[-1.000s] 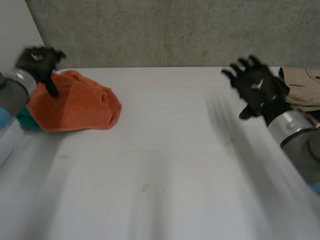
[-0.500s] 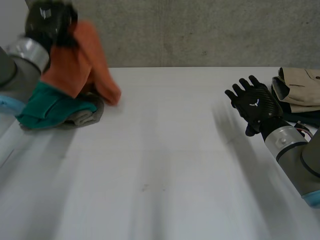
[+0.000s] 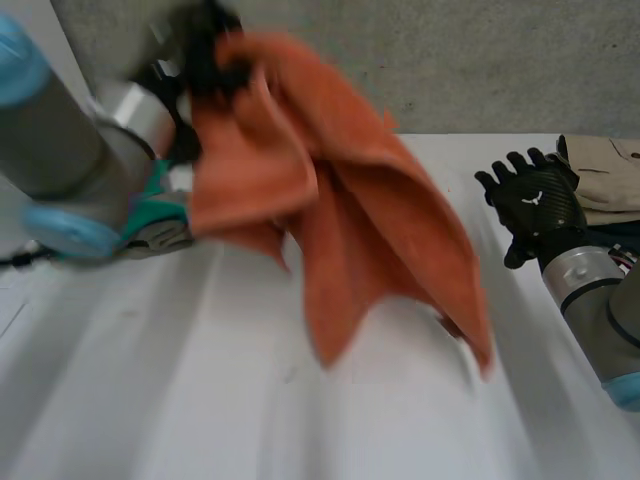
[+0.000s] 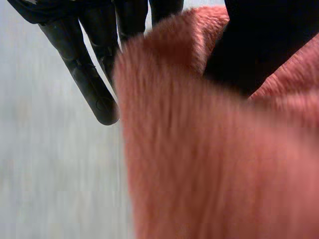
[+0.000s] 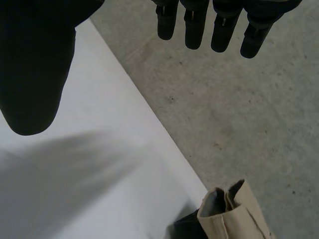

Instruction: Fold the laundry.

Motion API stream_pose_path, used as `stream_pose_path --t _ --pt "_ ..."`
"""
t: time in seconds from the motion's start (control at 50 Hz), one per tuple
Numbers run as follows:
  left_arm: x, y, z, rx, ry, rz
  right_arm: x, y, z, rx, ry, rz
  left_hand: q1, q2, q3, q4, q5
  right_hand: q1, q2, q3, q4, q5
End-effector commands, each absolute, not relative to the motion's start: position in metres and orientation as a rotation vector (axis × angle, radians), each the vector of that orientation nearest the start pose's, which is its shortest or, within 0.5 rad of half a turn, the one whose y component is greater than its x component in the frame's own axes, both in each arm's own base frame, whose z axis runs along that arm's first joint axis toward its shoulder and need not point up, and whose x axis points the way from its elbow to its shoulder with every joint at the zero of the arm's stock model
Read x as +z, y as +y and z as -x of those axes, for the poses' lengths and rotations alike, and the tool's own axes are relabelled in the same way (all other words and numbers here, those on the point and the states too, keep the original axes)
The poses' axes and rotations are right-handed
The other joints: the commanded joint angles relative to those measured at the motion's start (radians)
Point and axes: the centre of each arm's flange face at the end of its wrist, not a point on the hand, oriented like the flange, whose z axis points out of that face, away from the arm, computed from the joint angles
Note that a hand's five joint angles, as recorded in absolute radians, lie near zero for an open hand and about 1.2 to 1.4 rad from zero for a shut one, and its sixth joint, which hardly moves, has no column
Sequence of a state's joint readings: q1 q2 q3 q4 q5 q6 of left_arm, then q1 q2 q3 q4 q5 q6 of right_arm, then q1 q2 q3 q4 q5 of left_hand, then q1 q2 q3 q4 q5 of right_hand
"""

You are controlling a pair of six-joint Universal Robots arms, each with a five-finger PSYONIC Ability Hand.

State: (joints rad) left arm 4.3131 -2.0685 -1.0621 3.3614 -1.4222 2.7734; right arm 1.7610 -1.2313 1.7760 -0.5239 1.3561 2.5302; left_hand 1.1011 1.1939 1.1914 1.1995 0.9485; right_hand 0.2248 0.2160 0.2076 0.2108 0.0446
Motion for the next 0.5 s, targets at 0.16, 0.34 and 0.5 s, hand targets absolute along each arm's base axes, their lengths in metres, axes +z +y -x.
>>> stream_pose_path --t 0.16,0.34,0.5 --pt "0.174 -0.352 0.277 1.695 -2.258 0.276 0.193 -0.306 -0.211 -1.958 2.229 0.932 -0.271 -0.364 -0.361 -0.369 -0.293 -0.05 -0.042 -0.033 -0.036 -0.045" --pt "0.225 -0.315 0.273 1.842 -2.204 0.427 0.192 -0.294 -0.208 -1.757 2.38 0.901 -0.576 -0.669 -0.667 -0.675 -0.598 -0.05 -0.042 -0.033 -0.036 -0.045" --pt "0.216 -0.269 0.287 1.807 -2.187 0.602 0.188 -0.258 -0.21 -1.562 2.49 0.86 -0.565 -0.658 -0.655 -0.663 -0.587 -0.05 -0.042 -0.033 -0.036 -0.045"
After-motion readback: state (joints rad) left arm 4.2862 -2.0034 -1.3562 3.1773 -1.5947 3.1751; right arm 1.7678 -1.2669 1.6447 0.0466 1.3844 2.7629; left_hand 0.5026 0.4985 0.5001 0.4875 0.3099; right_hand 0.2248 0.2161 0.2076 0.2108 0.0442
